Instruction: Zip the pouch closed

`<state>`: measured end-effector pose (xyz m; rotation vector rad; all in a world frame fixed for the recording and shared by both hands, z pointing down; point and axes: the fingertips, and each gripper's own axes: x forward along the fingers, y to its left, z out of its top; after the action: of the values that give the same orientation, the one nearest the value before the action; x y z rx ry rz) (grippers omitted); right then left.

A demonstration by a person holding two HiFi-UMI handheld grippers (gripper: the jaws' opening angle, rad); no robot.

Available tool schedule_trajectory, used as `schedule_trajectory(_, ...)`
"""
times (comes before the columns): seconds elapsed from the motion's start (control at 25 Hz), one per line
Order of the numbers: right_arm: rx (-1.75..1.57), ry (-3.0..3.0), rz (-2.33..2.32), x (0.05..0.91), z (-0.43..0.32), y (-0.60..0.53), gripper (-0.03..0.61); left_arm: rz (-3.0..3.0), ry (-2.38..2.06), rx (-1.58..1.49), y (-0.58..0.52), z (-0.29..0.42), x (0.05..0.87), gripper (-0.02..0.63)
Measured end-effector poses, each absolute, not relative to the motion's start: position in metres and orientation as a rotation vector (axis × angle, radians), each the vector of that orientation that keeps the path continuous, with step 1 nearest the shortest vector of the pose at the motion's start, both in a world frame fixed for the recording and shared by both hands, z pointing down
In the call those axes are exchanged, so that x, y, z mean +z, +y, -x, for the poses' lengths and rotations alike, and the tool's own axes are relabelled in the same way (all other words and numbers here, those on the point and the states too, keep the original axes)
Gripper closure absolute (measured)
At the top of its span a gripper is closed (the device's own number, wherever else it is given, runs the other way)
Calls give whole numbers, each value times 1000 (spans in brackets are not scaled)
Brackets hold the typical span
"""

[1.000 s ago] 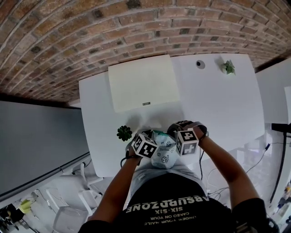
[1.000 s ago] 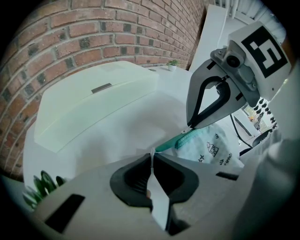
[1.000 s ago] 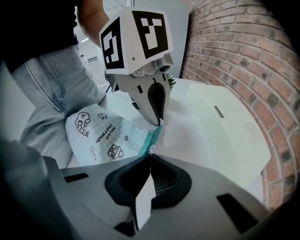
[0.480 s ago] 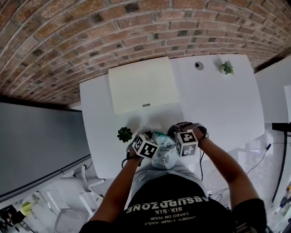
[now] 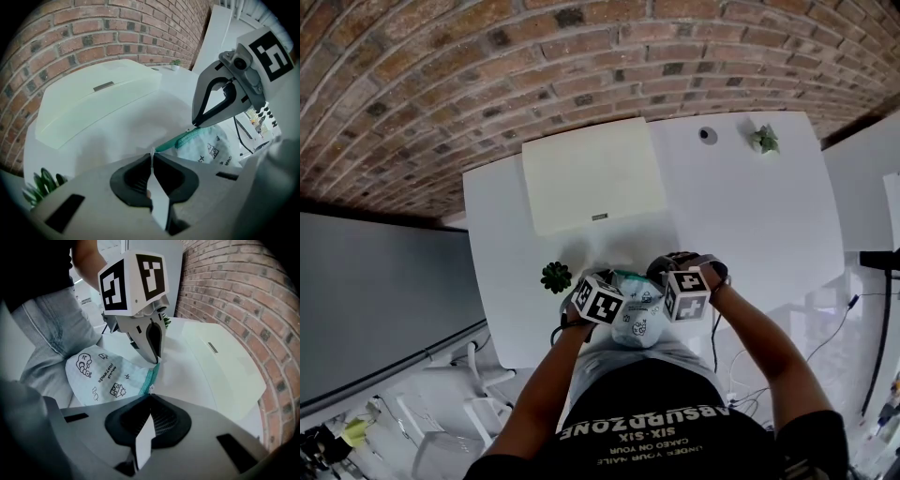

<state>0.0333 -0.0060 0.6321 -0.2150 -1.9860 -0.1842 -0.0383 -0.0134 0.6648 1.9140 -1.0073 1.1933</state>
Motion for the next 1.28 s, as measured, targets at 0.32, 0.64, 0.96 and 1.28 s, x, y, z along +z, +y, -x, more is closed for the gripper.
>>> schedule_trajectory(0.32,-153,-1966,209,633,-39,-4,578,-1913,-1006,1189,-13,37,666,592)
schedule_trajectory(0.64,-141,-1959,208,633,-42,-1,578,-1919,-1009,1194,-14,38,665,592)
schedule_trajectory(0.96,-155,-1944,202,635,-51,2,578,-1927,-1009,1201,-13,37,665,592)
schedule_trajectory(1.28,-147,-1946,204,633,-52,4,578,-1925,-1008,1197,-13,37,665,592)
